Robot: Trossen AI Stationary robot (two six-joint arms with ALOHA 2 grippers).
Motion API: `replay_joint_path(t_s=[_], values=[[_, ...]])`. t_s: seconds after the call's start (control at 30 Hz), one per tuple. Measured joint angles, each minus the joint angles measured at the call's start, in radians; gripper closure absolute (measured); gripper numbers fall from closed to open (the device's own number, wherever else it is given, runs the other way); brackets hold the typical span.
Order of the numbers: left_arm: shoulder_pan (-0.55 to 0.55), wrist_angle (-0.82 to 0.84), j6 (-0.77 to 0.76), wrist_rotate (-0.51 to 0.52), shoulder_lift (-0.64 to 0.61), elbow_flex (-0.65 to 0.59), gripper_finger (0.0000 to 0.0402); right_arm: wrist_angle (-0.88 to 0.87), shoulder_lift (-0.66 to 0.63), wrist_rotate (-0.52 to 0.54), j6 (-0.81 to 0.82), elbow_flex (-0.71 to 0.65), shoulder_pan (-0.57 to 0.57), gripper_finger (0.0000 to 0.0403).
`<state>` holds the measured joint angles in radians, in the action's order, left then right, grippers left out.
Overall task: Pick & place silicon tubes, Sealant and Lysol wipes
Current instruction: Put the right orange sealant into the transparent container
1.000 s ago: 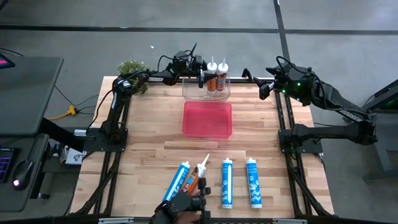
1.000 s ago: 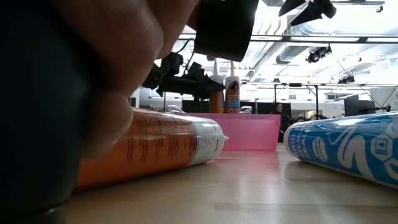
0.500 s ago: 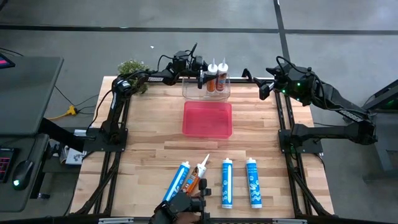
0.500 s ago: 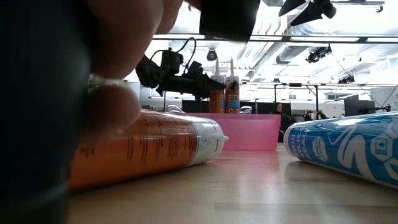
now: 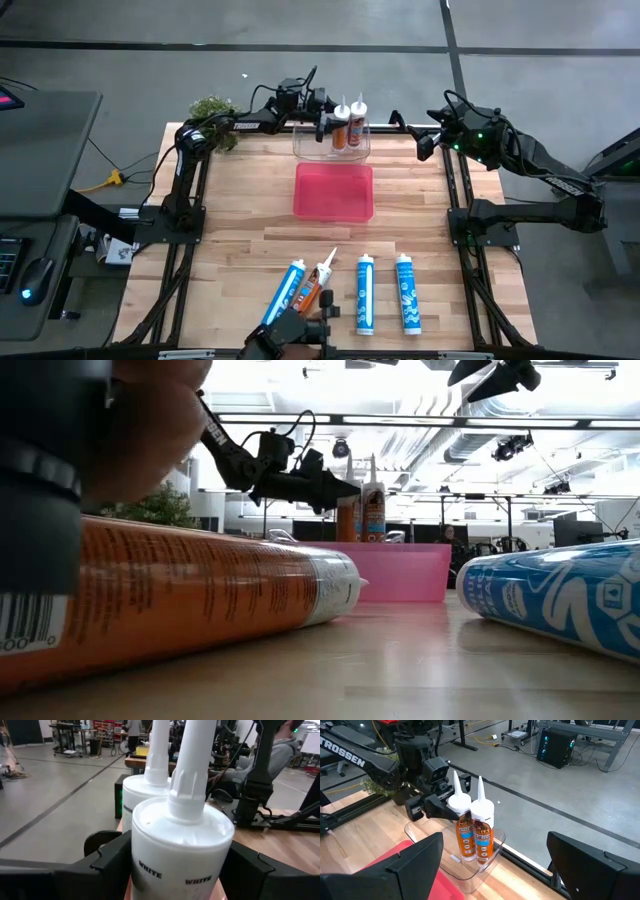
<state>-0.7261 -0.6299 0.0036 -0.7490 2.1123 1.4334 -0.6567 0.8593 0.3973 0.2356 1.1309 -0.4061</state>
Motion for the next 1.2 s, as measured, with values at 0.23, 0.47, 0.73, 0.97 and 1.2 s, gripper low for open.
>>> replay_joint_path(t_s=[0.23, 0.47, 0.73, 0.97, 1.2], values=[[0.0, -0.021, 0.007, 0.024, -0.002, 0.0, 0.0156, 0.0, 0.0, -0.007, 0.008, 0.0, 0.0, 0.005], [0.0, -0.036, 0.01, 0.026, -0.002, 0.0, 0.0156, -0.02, 0.0, -0.008, 0.019, 0.0, 0.0, 0.005], [0.0, -0.065, 0.027, 0.052, -0.021, 0.001, 0.0156, -0.023, 0.0, -0.012, 0.026, 0.0, 0.0, 0.005], [0.0, -0.071, 0.008, 0.049, -0.019, 0.0, 0.0156, -0.023, 0.0, -0.015, 0.03, 0.0, 0.0, 0.005], [0.0, -0.085, 0.04, 0.105, -0.047, 0.001, 0.0156, -0.028, 0.0, -0.027, 0.03, 0.0, 0.0, 0.005]])
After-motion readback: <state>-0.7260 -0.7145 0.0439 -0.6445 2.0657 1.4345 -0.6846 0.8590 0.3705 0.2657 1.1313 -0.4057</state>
